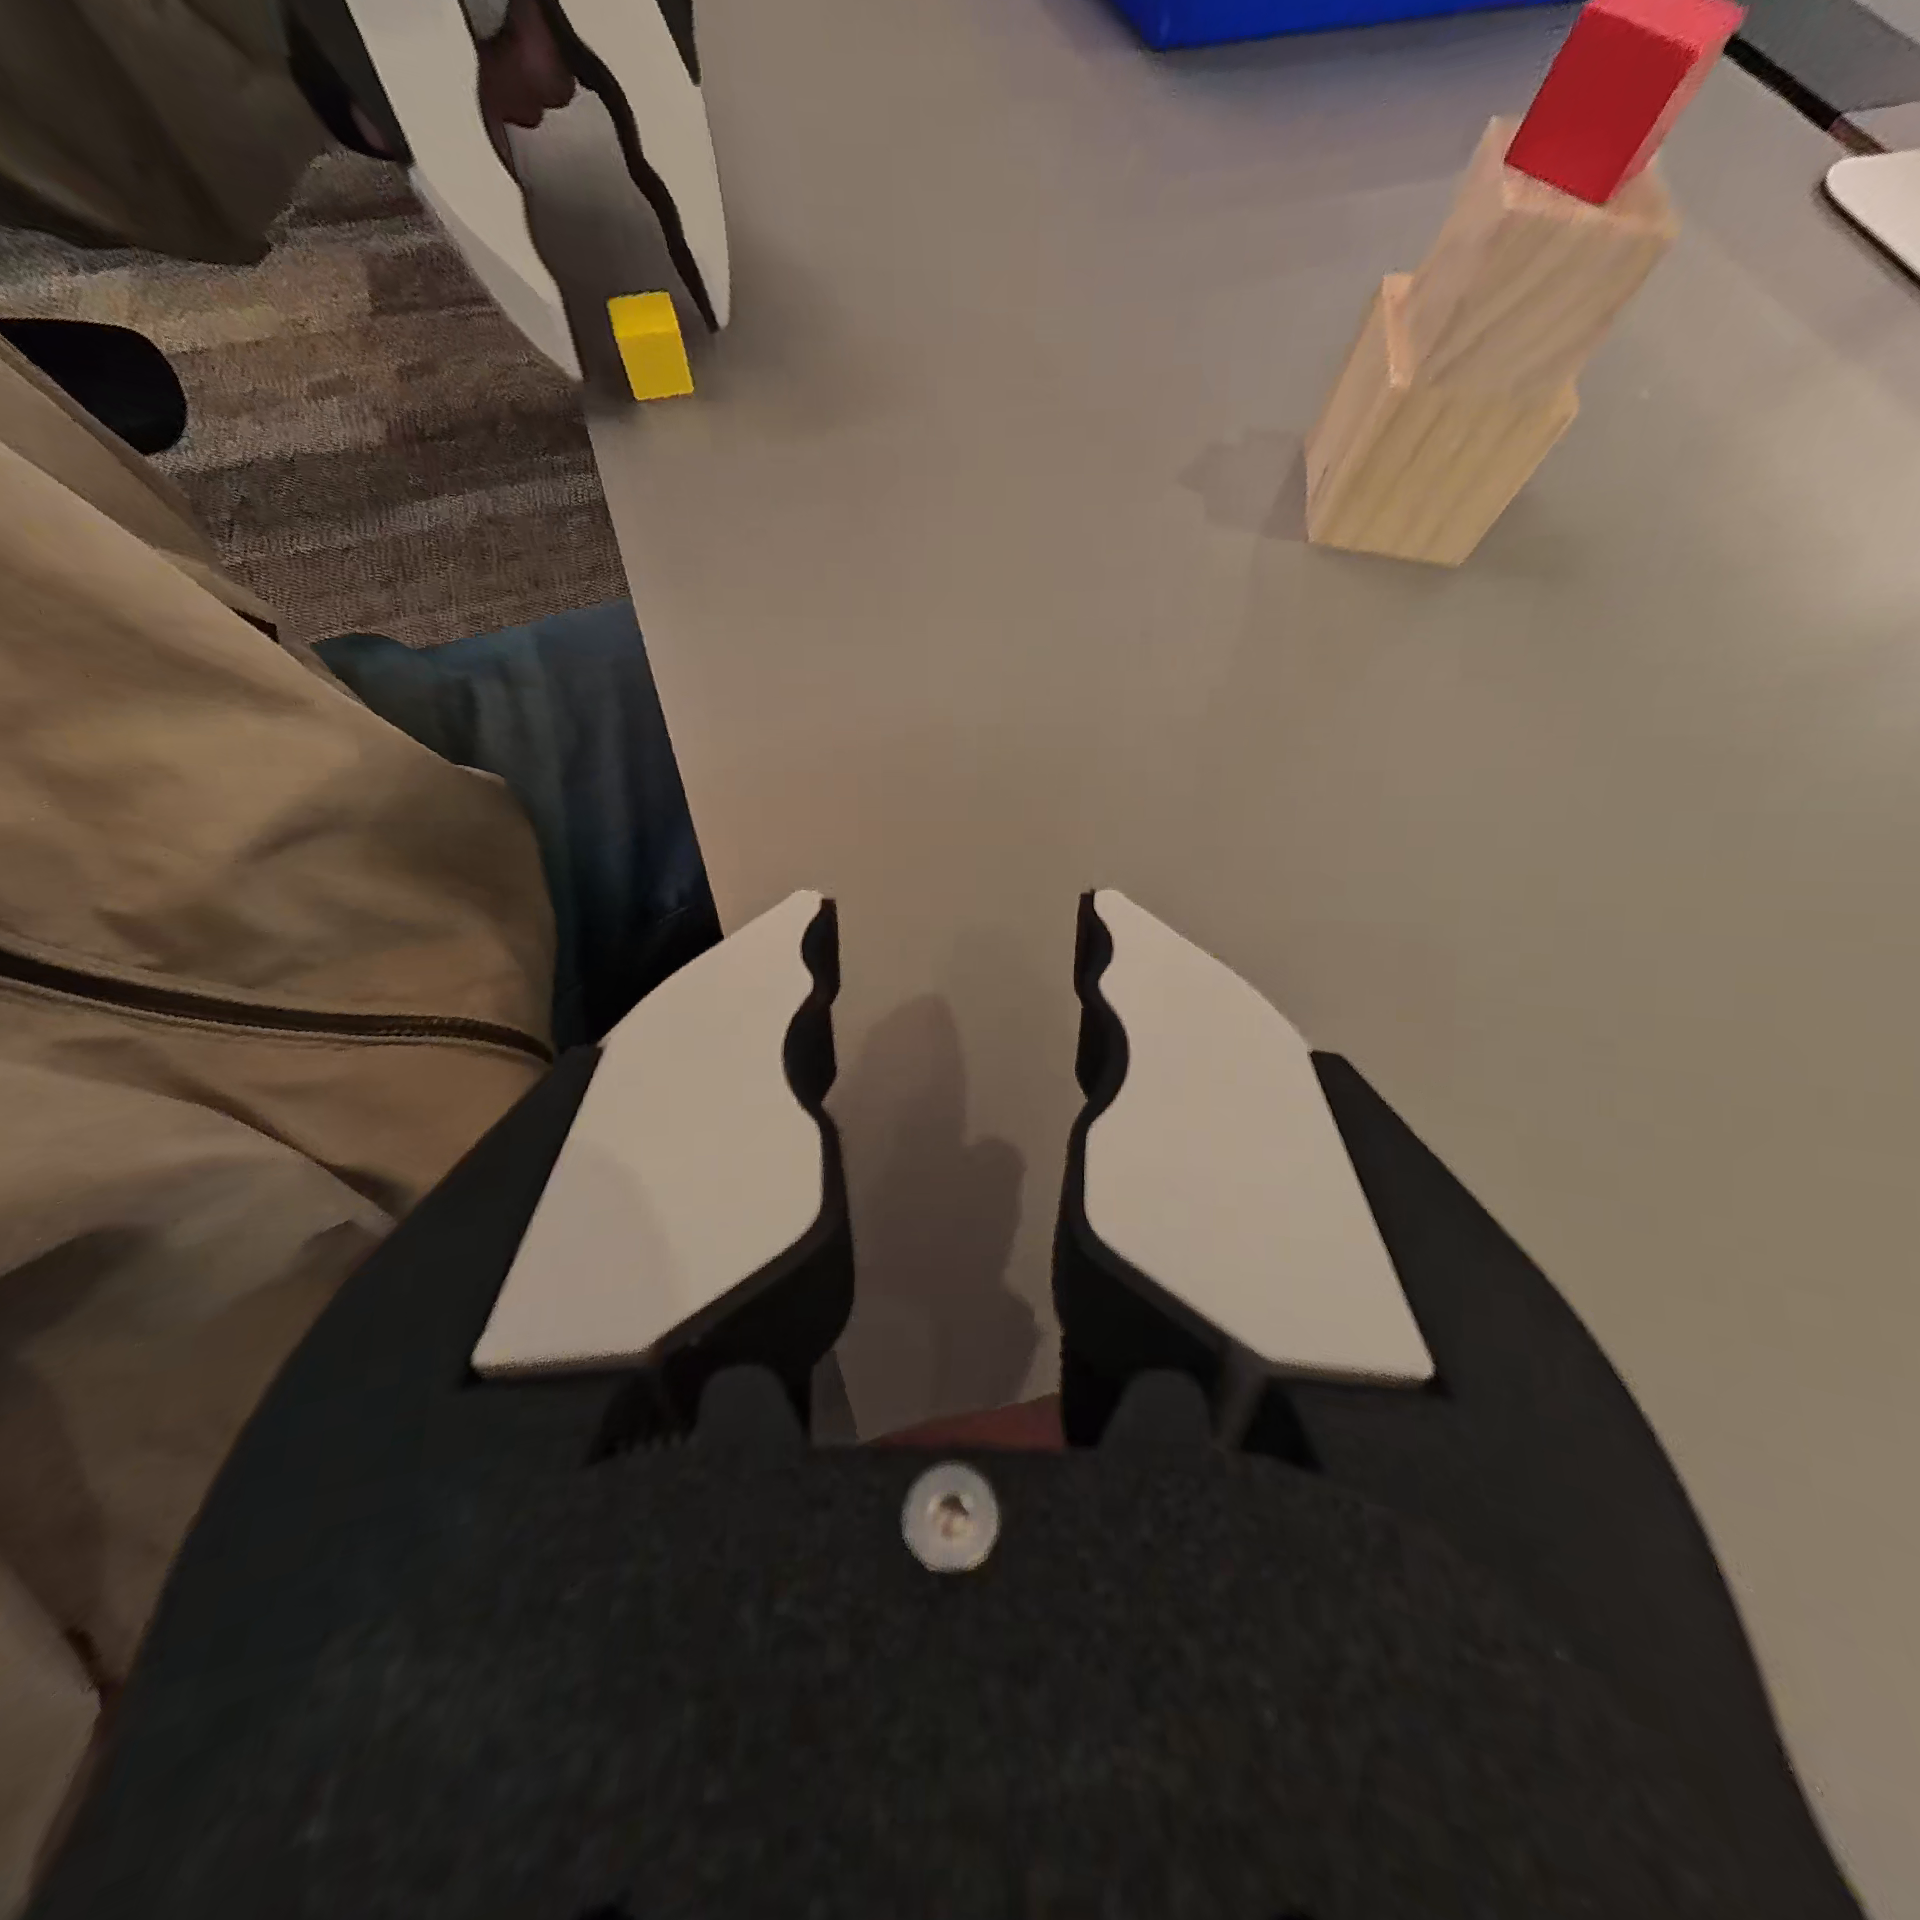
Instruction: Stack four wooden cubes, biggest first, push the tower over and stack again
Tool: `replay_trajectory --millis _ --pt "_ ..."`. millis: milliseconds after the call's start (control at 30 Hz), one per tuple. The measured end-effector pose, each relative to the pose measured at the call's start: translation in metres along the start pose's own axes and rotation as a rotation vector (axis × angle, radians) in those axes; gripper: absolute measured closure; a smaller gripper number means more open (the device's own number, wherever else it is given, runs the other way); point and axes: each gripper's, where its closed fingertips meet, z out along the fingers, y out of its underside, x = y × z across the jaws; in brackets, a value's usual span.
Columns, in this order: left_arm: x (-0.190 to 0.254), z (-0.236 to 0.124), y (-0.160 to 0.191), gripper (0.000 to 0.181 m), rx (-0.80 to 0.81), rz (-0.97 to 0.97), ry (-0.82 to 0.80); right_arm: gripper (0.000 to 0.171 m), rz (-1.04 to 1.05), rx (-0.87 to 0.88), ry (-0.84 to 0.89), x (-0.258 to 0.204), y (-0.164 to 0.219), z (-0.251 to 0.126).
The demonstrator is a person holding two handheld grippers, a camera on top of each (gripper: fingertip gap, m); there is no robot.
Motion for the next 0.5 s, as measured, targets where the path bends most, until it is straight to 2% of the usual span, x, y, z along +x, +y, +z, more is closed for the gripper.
replay_trajectory --millis 67,233,300,367,433,500 --pt "-0.001 0.007 0.002 0.159 -0.017 0.027 0.021 0.128 0.014 0.019 -0.006 0.0 -0.001 -0.003" --pt "-0.015 0.004 -0.02 0.159 0.04 0.054 0.004 0.132 0.058 0.076 0.033 0.011 -0.003 -0.009" --pt "-0.031 -0.011 -0.046 0.159 0.118 0.048 -0.015 0.132 0.098 0.105 0.06 0.019 -0.001 -0.009" --pt "-0.061 -0.033 -0.082 0.159 0.207 0.053 -0.108 0.13 0.133 0.125 0.109 0.031 0.001 -0.01" --pt "-0.088 -0.054 -0.122 0.159 0.281 0.048 -0.16 0.121 0.177 0.158 0.19 0.048 0.001 -0.011" --pt "-0.109 -0.061 -0.154 0.159 0.283 0.06 -0.172 0.116 0.224 0.211 0.243 0.06 -0.002 -0.014"
